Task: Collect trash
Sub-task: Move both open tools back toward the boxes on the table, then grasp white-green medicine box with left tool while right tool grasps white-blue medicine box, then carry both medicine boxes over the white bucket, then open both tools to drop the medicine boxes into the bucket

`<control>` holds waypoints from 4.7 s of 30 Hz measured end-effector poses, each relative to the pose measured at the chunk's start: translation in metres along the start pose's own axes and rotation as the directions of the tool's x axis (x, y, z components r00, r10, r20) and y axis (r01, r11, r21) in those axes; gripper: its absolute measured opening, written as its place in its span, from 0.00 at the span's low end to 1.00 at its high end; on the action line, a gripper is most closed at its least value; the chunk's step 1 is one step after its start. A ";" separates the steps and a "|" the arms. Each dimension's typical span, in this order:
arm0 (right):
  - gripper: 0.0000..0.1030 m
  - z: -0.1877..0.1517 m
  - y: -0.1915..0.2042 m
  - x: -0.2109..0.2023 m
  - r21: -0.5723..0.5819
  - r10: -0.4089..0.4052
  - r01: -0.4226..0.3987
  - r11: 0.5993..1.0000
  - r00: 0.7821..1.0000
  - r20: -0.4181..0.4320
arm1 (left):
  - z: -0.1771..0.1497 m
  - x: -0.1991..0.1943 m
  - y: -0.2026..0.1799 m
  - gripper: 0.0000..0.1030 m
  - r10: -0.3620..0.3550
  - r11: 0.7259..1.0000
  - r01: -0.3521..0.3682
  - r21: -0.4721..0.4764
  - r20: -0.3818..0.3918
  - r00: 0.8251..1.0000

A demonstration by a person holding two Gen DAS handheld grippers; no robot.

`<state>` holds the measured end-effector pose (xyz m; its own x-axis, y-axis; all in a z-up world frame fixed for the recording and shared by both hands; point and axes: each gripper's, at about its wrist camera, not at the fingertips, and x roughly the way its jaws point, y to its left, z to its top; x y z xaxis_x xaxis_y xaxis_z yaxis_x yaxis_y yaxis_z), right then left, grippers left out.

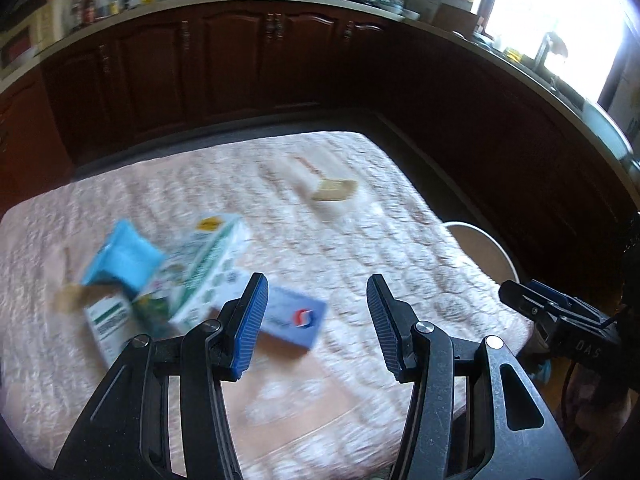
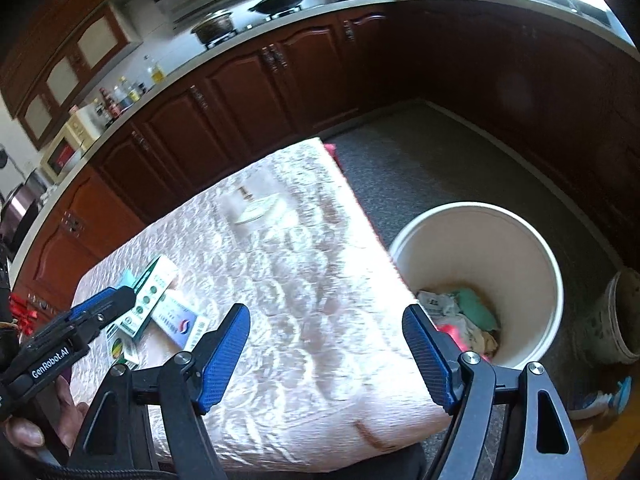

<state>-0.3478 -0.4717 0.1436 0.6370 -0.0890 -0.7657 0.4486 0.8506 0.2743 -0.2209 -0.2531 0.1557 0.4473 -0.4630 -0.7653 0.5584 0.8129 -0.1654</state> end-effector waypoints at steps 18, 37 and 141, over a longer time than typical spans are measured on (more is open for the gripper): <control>0.79 -0.020 0.096 0.053 -0.199 0.121 -0.148 0.969 0.983 -0.139 | -0.061 -0.017 0.148 0.61 0.110 0.964 -0.132 -0.229 -0.107 0.988; 0.80 -0.022 0.170 0.152 -0.500 0.079 -0.239 0.832 0.944 -0.320 | -0.041 0.059 0.162 0.63 0.125 0.935 -0.199 -0.295 -0.252 0.960; 0.61 0.008 -0.173 0.012 0.148 -0.257 0.274 0.950 0.958 -0.123 | 0.031 0.124 -0.229 0.54 -0.189 0.943 0.242 0.229 -0.231 0.955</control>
<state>-0.4132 -0.6235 0.0918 0.4180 -0.2406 -0.8760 0.6938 0.7070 0.1369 -0.2718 -0.5069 0.1181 0.1603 -0.5137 -0.8429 0.7945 0.5738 -0.1987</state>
